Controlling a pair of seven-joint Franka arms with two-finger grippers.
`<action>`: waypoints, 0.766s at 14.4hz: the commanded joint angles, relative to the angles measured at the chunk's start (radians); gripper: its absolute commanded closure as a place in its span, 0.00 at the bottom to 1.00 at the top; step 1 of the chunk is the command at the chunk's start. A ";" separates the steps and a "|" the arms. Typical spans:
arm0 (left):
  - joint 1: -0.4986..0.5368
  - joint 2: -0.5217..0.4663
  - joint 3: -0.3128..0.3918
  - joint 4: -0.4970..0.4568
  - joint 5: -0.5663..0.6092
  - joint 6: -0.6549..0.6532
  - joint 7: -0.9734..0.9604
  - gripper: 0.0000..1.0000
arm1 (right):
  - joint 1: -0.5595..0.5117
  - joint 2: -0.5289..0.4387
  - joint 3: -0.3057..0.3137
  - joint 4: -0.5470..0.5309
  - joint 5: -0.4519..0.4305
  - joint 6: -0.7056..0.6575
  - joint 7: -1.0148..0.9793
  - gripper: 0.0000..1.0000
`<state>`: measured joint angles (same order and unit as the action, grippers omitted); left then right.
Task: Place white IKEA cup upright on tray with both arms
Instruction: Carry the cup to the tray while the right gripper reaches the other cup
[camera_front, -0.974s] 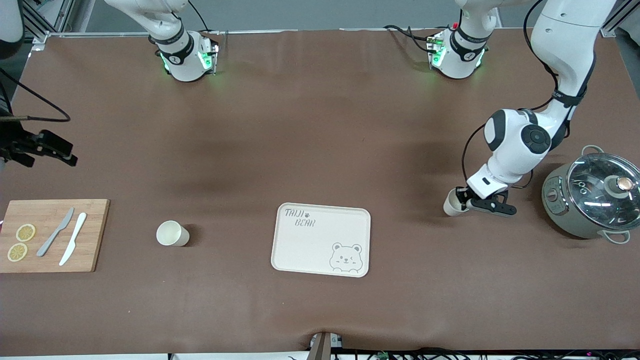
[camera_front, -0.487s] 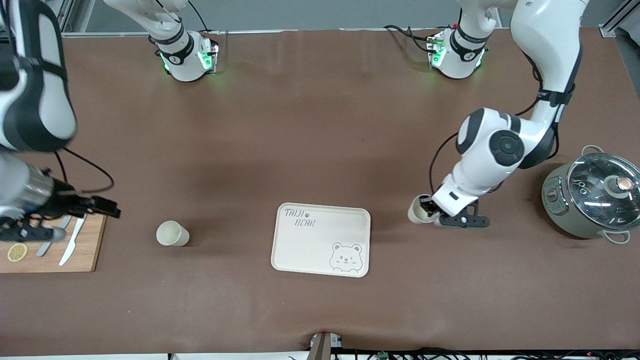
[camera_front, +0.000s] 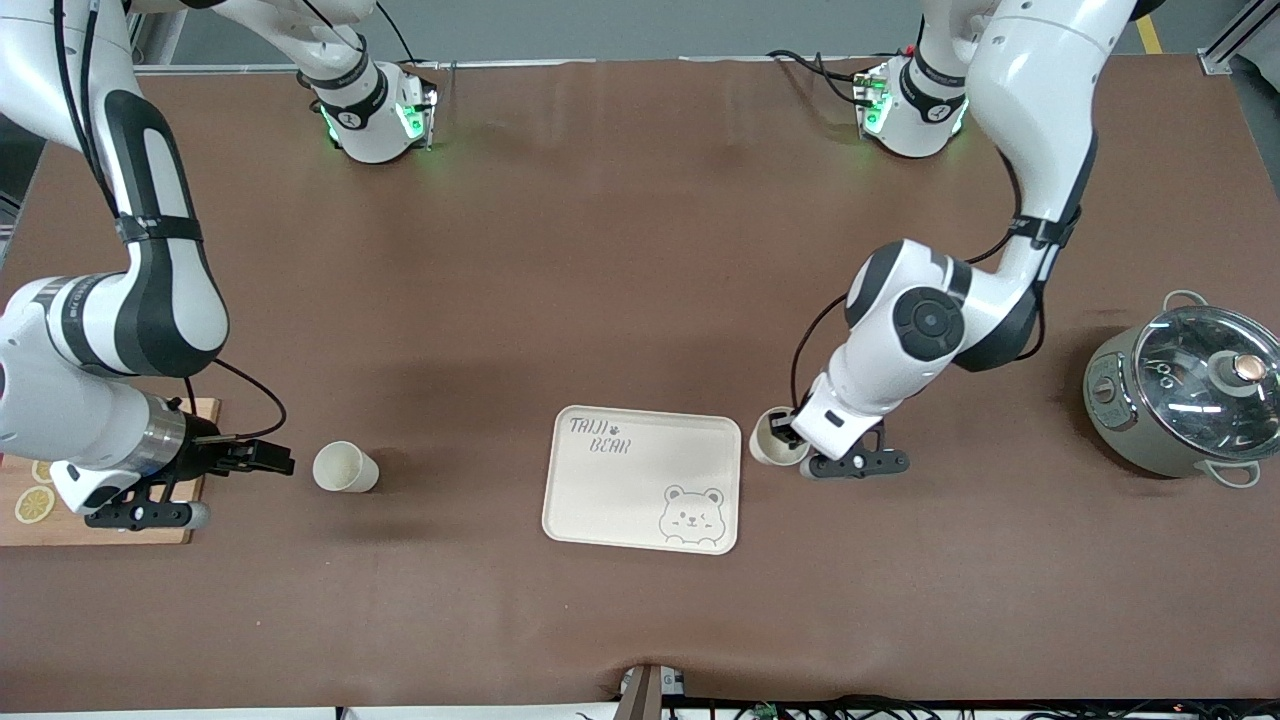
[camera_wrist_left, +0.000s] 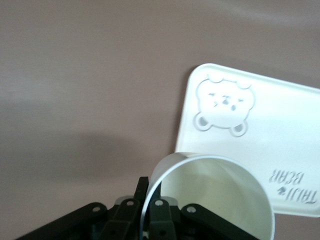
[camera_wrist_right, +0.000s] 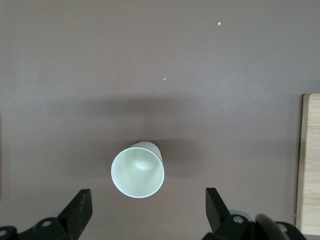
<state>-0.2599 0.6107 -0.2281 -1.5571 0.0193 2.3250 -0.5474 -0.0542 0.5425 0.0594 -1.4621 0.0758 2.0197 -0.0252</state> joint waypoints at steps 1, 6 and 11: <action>-0.056 0.115 0.015 0.153 0.071 -0.024 -0.112 1.00 | 0.002 0.057 -0.003 0.023 -0.002 0.031 -0.001 0.00; -0.091 0.199 0.015 0.239 0.096 -0.013 -0.166 1.00 | 0.002 0.089 -0.001 -0.023 0.001 0.126 -0.002 0.00; -0.113 0.259 0.019 0.255 0.096 0.089 -0.171 1.00 | -0.003 0.091 -0.001 -0.056 0.001 0.151 -0.071 0.00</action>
<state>-0.3461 0.8148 -0.2245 -1.3496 0.0920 2.3627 -0.6900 -0.0540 0.6427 0.0581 -1.4972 0.0757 2.1607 -0.0658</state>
